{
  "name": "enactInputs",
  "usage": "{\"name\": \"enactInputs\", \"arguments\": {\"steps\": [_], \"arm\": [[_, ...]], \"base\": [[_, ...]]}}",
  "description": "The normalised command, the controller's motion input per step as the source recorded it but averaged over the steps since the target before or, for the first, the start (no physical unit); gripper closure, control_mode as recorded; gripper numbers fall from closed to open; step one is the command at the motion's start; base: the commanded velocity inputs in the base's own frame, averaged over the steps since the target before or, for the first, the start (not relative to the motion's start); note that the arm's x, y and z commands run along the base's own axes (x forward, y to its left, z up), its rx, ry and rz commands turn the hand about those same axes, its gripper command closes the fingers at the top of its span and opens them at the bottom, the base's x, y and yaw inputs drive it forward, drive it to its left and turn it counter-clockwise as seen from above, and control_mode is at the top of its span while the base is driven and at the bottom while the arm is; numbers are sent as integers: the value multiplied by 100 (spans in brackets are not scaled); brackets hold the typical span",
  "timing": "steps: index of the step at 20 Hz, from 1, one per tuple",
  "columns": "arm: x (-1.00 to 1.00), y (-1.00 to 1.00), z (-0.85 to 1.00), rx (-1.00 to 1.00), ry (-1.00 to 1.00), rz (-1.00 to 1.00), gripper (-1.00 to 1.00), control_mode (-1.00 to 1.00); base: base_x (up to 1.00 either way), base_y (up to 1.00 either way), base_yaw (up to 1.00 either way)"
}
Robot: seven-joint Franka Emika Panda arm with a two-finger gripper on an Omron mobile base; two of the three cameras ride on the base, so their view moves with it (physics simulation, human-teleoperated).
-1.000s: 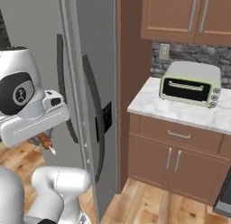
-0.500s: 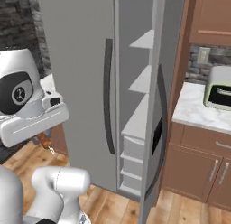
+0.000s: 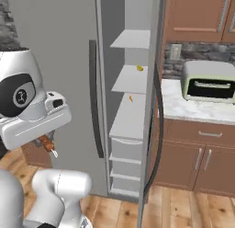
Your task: Store the kebab skewer in the freezer for long-term storage. Close the freezer door after placing the cooked food.
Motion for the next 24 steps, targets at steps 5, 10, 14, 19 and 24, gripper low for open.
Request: {"name": "enactInputs", "arguments": {"steps": [5,10,14,19,24], "arm": [[0,0,0,0,0,0,100,100],[0,0,0,0,0,0,100,100],[0,0,0,0,0,0,100,100],[0,0,0,0,0,0,100,100],[0,0,0,0,0,0,100,100]], "base": [[40,1,-50],[21,33,-34],[22,30,-27],[29,29,-14],[36,29,-6]]}}
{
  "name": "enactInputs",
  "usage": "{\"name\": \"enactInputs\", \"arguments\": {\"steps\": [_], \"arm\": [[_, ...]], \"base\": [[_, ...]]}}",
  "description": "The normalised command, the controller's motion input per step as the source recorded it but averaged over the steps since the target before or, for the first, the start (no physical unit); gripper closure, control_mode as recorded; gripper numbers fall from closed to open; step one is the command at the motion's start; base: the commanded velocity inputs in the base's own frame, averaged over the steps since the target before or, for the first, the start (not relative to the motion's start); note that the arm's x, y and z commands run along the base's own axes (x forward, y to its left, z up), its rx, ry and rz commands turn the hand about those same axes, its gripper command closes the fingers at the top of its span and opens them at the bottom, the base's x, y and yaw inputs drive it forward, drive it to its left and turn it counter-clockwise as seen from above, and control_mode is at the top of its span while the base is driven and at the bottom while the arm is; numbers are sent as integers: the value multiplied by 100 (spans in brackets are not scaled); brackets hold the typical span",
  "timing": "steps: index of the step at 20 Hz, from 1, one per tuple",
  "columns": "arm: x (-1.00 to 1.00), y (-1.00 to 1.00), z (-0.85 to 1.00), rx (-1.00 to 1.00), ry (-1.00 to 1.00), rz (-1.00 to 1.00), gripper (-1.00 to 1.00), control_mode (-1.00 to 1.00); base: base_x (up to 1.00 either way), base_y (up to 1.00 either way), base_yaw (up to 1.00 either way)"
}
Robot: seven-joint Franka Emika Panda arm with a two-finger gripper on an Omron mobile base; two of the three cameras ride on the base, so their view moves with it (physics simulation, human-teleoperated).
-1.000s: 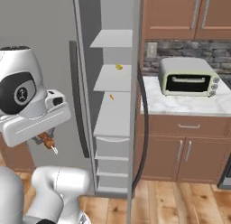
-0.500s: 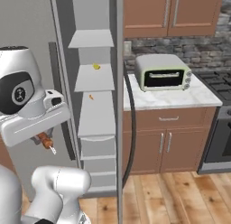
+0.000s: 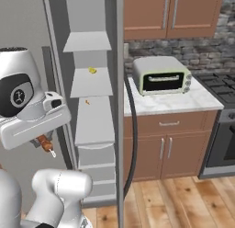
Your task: Store the kebab skewer in the freezer for long-term storage. Close the freezer door after placing the cooked food.
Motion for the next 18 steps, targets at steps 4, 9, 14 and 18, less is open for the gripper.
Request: {"name": "enactInputs", "arguments": {"steps": [4,9,14,18], "arm": [[0,0,0,0,0,0,100,100],[0,0,0,0,0,0,100,100],[0,0,0,0,0,0,100,100],[0,0,0,0,0,0,100,100]], "base": [[41,30,-6],[61,30,-3],[49,10,0],[31,1,0]]}}
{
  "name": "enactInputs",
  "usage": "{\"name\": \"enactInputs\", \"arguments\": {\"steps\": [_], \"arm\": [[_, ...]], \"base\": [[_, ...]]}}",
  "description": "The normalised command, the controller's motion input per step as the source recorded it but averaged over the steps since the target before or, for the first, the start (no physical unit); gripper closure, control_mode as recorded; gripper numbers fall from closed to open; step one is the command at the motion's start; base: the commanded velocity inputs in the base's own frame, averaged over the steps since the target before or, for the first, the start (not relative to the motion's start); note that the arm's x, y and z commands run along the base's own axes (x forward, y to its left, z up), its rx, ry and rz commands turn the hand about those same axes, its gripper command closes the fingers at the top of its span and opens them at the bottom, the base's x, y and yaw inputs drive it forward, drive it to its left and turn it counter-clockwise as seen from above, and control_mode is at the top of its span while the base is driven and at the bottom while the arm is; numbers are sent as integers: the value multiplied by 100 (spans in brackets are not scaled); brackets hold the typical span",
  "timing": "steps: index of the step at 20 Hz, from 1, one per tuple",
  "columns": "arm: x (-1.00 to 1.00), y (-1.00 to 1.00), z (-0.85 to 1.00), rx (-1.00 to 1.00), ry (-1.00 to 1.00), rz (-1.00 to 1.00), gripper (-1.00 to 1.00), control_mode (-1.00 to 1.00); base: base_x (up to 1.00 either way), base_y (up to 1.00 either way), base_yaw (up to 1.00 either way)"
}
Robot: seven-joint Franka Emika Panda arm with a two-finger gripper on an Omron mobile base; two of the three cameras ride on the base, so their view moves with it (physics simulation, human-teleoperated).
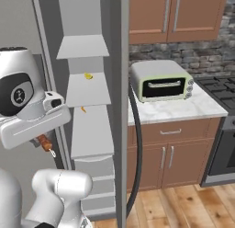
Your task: Store the kebab skewer in the freezer for long-term storage. Close the freezer door after placing the cooked food.
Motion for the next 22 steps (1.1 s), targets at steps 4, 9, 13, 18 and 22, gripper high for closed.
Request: {"name": "enactInputs", "arguments": {"steps": [4,9,13,18,22], "arm": [[0,0,0,0,0,0,100,100],[0,0,0,0,0,0,100,100],[0,0,0,0,0,0,100,100],[0,0,0,0,0,0,100,100],[0,0,0,0,0,0,100,100]], "base": [[37,0,2],[42,0,20],[30,9,11],[9,31,0],[13,-10,0]]}}
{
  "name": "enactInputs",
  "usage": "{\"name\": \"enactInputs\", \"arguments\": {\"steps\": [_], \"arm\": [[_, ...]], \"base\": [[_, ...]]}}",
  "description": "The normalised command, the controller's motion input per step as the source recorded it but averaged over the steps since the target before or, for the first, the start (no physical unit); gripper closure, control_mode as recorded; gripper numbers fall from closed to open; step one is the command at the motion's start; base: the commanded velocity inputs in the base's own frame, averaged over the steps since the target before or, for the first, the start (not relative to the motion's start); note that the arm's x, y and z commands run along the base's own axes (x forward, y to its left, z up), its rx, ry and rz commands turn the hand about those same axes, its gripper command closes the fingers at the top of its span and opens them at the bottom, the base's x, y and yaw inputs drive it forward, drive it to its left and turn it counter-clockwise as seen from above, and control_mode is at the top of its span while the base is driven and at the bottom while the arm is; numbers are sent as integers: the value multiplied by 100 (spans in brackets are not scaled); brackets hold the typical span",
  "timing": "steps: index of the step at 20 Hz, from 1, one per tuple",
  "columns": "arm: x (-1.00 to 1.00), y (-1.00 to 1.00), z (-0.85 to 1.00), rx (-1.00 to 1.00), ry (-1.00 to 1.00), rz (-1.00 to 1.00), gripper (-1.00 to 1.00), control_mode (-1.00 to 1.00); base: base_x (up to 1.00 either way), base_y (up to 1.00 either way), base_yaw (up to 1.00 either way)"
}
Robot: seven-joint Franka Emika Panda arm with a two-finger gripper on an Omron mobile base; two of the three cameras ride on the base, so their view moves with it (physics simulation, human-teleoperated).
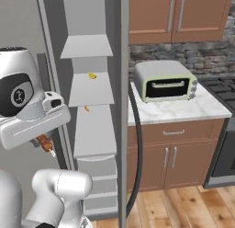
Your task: Store the kebab skewer in the freezer for long-term storage. Close the freezer door after placing the cooked food.
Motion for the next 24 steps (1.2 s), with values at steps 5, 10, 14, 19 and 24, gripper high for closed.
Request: {"name": "enactInputs", "arguments": {"steps": [5,10,14,19,24], "arm": [[0,0,0,0,0,0,100,100],[0,0,0,0,0,0,100,100],[0,0,0,0,0,0,100,100],[0,0,0,0,0,0,100,100],[0,0,0,0,0,0,100,100]], "base": [[0,-41,3],[2,-44,2],[0,-3,0],[-9,1,0],[-32,-11,0]]}}
